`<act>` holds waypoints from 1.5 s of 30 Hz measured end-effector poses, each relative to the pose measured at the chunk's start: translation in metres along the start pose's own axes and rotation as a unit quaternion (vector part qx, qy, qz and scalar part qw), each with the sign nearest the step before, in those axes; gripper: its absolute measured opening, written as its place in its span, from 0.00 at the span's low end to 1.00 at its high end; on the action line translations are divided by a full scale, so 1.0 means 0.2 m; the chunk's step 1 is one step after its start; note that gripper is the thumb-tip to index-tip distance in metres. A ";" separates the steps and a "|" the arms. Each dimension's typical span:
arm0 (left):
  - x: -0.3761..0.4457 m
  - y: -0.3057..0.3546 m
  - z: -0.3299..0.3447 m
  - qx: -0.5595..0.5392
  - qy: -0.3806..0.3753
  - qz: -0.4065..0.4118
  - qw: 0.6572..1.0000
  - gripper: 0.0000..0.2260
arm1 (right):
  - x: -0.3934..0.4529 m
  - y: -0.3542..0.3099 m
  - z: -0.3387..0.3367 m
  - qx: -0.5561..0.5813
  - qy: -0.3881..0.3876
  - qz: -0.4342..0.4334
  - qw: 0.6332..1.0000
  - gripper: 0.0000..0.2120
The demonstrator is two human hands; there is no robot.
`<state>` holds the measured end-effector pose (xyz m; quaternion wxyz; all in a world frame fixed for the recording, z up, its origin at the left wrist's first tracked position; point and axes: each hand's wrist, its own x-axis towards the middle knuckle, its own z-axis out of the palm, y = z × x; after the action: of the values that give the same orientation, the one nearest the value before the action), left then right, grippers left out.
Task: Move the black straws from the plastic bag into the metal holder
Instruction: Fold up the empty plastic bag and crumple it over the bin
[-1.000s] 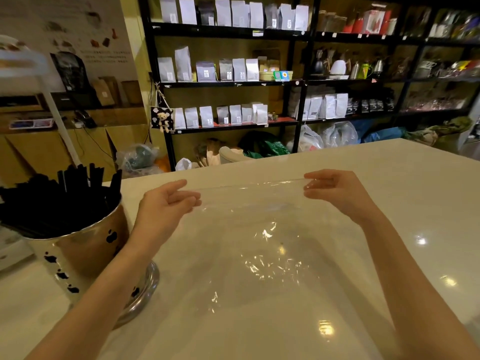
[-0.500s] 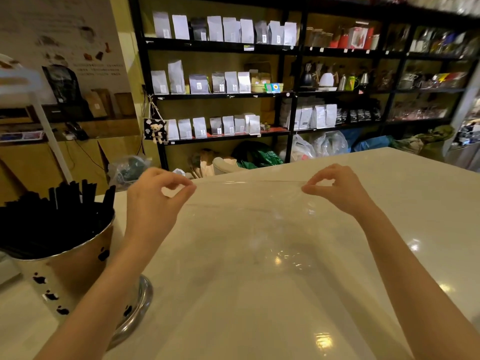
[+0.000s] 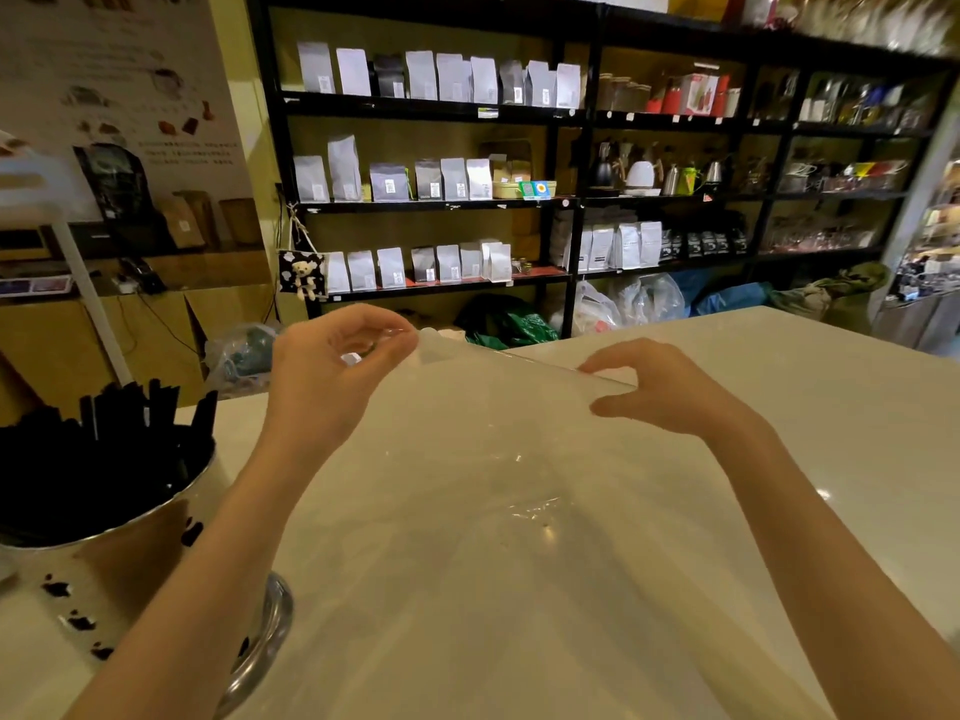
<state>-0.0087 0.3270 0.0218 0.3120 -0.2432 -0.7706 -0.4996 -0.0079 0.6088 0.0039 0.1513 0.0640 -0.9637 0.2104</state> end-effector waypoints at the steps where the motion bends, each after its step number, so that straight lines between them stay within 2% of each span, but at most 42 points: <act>1: 0.01 0.01 0.01 -0.008 -0.013 0.001 1.000 0.08 | 0.00 -0.05 0.01 0.047 -0.005 -0.019 0.999 0.17; 4: 0.02 0.03 0.05 -0.049 0.006 -0.009 0.999 0.06 | 0.02 -0.16 0.04 0.107 0.005 -0.069 0.992 0.11; 5: 0.03 0.02 0.05 -0.049 0.035 -0.020 0.998 0.10 | 0.02 -0.17 0.04 0.125 0.013 -0.078 0.989 0.07; 8: 0.03 -0.06 0.03 -0.027 0.081 -0.105 0.991 0.34 | 0.03 -0.17 -0.03 0.208 0.032 -0.064 0.976 0.04; 10: 0.02 -0.12 0.02 -0.050 0.067 -0.182 0.980 0.45 | 0.03 -0.15 -0.10 0.300 0.050 -0.030 0.952 0.03; 12: 0.02 -0.16 0.03 -0.122 0.020 -0.244 0.962 0.50 | 0.03 -0.12 -0.12 0.407 0.073 0.025 0.910 0.03; 14: 0.00 -0.17 0.05 -0.227 -0.067 -0.307 0.922 0.49 | 0.04 -0.11 -0.09 0.474 0.069 0.082 0.874 0.03; 16: -0.03 -0.17 0.09 -0.309 -0.152 -0.333 0.878 0.42 | 0.03 -0.10 -0.03 0.517 0.049 0.126 0.845 0.05; 17: -0.04 -0.17 0.11 -0.330 -0.175 -0.334 0.866 0.39 | 0.02 -0.10 0.01 0.531 0.041 0.140 0.835 0.05; 19: -0.05 -0.17 0.15 -0.362 -0.172 -0.333 0.853 0.37 | 0.00 -0.10 0.08 0.550 0.033 0.155 0.820 0.03; 21: -0.06 -0.16 0.18 -0.367 -0.142 -0.334 0.856 0.37 | -0.01 -0.09 0.13 0.566 0.031 0.166 0.807 0.04; 25: -0.08 -0.19 0.18 -0.329 -0.091 -0.312 0.887 0.29 | -0.03 -0.08 0.20 0.590 0.030 0.178 0.787 0.06; 28: -0.08 -0.21 0.18 -0.312 -0.070 -0.313 0.894 0.30 | -0.03 -0.08 0.22 0.609 0.046 0.174 0.773 0.07; 32: -0.08 -0.21 0.18 -0.278 -0.051 -0.317 0.905 0.29 | -0.05 -0.06 0.26 0.608 0.084 0.130 0.779 0.17; 36: -0.08 -0.22 0.18 -0.234 -0.076 -0.317 0.916 0.27 | -0.07 -0.03 0.28 0.589 0.046 0.096 0.801 0.15; 38: -0.07 -0.24 0.16 -0.207 -0.124 -0.321 0.916 0.25 | -0.07 -0.01 0.30 0.559 0.024 0.102 0.823 0.14; 41: -0.06 -0.27 0.15 -0.136 -0.199 -0.313 0.919 0.27 | -0.08 0.03 0.30 0.473 -0.010 0.088 0.876 0.17; 43: -0.06 -0.29 0.15 -0.080 -0.221 -0.313 0.920 0.25 | -0.09 0.05 0.31 0.432 -0.044 0.073 0.898 0.20; 45: -0.07 -0.30 0.15 -0.013 -0.219 -0.302 0.928 0.20 | -0.09 0.06 0.31 0.391 -0.042 0.072 0.917 0.20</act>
<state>-0.0479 0.3307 -0.0340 -0.0333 -0.1066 -0.8503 -0.5143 -0.0090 0.5941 -0.0605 0.0579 0.0576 -0.8123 0.5775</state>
